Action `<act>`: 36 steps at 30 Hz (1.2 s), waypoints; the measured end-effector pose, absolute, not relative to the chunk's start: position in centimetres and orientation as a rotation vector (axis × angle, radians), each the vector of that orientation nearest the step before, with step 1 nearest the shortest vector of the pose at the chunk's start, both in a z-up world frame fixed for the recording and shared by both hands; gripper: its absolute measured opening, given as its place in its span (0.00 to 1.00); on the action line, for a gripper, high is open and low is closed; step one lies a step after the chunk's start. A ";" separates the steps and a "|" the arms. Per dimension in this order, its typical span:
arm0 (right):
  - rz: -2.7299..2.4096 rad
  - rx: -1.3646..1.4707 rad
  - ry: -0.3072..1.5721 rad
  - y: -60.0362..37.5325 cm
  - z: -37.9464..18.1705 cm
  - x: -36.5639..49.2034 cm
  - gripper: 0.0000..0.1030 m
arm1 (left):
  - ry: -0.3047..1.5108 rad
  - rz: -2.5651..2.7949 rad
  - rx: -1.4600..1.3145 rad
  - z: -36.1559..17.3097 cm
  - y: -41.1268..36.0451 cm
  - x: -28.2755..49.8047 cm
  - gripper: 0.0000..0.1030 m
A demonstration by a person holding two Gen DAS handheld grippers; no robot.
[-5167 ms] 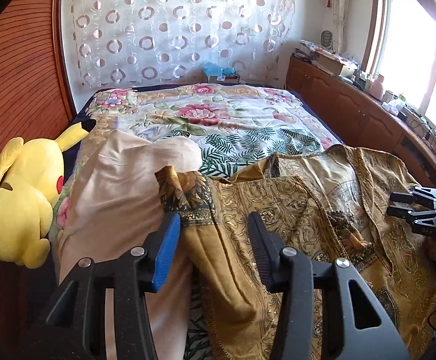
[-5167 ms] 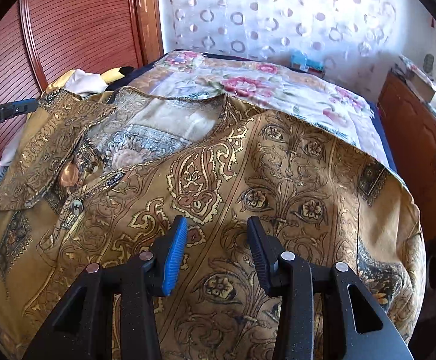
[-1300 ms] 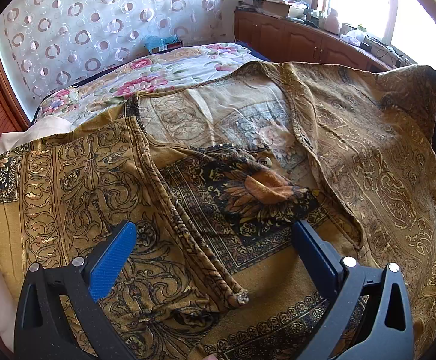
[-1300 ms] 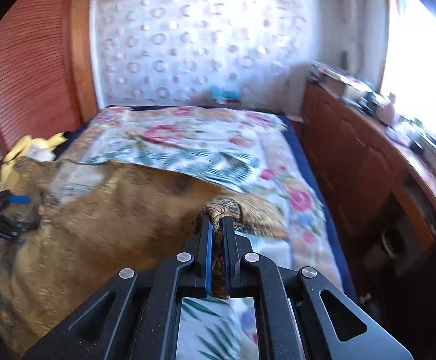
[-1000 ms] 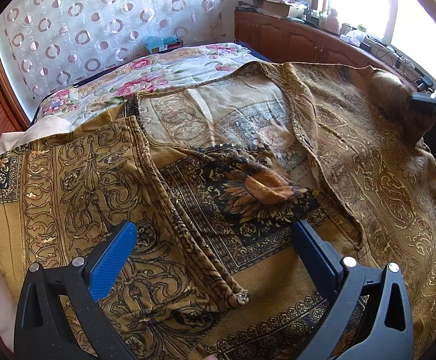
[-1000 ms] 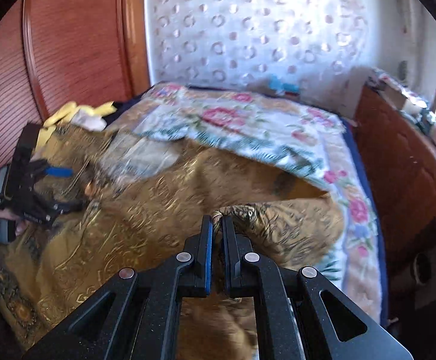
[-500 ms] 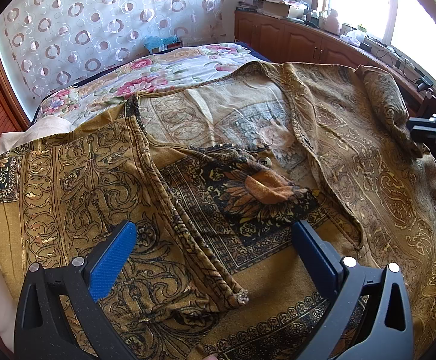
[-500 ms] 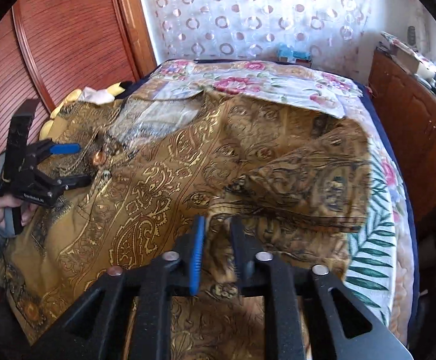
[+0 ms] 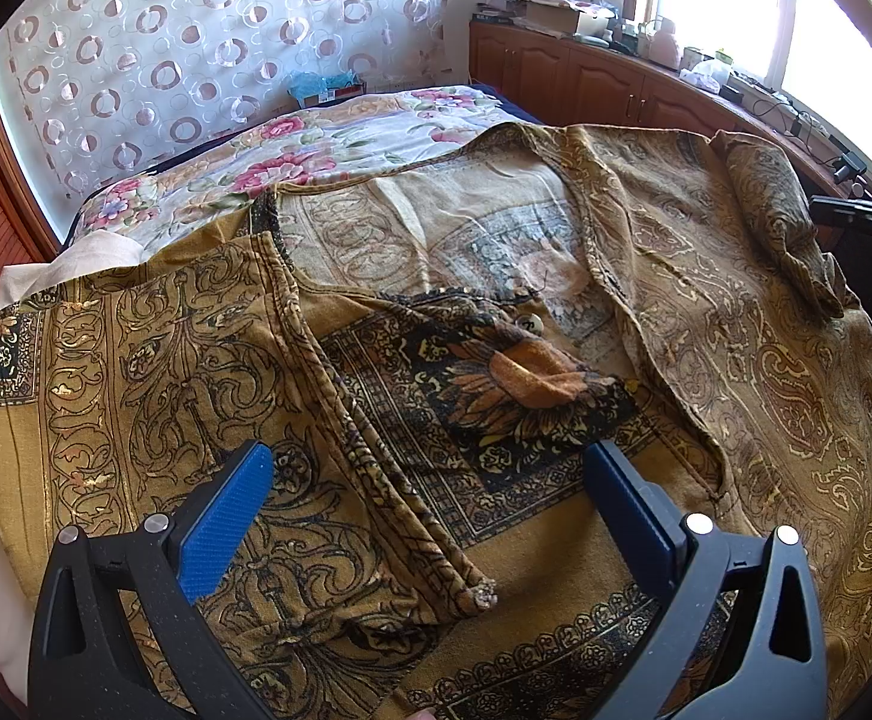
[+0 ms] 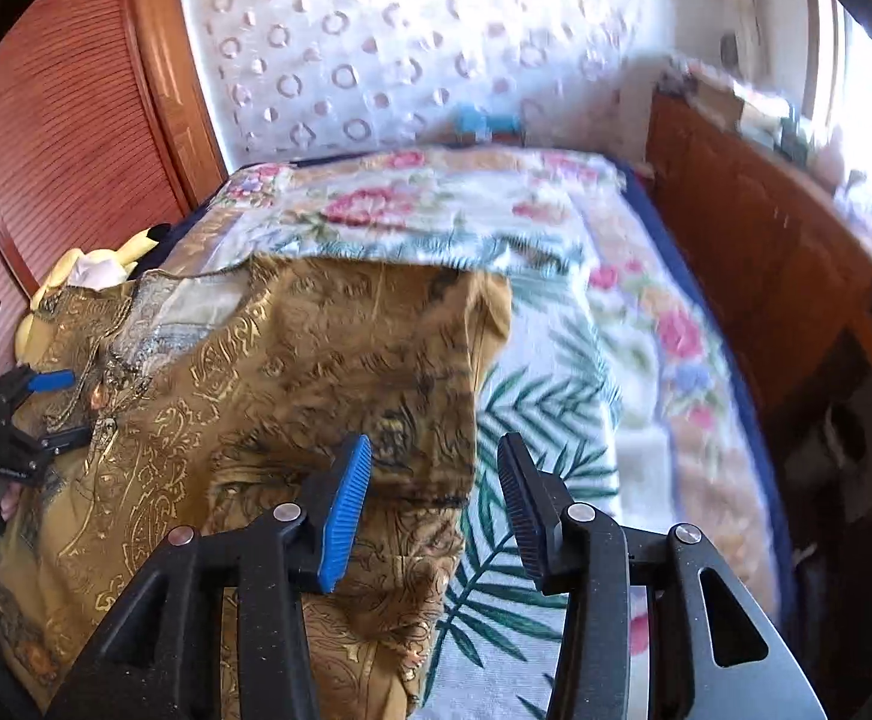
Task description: Fold small clothes
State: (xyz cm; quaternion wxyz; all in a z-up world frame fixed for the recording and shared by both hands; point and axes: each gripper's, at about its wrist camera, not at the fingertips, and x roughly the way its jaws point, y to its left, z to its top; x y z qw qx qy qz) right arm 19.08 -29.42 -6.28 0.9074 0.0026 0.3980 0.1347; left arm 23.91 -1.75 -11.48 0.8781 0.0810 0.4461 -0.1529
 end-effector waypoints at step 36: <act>0.309 -0.087 0.823 -26.8 -6.3 28.4 0.40 | 0.930 -0.318 0.168 -11.5 -1.8 23.9 1.00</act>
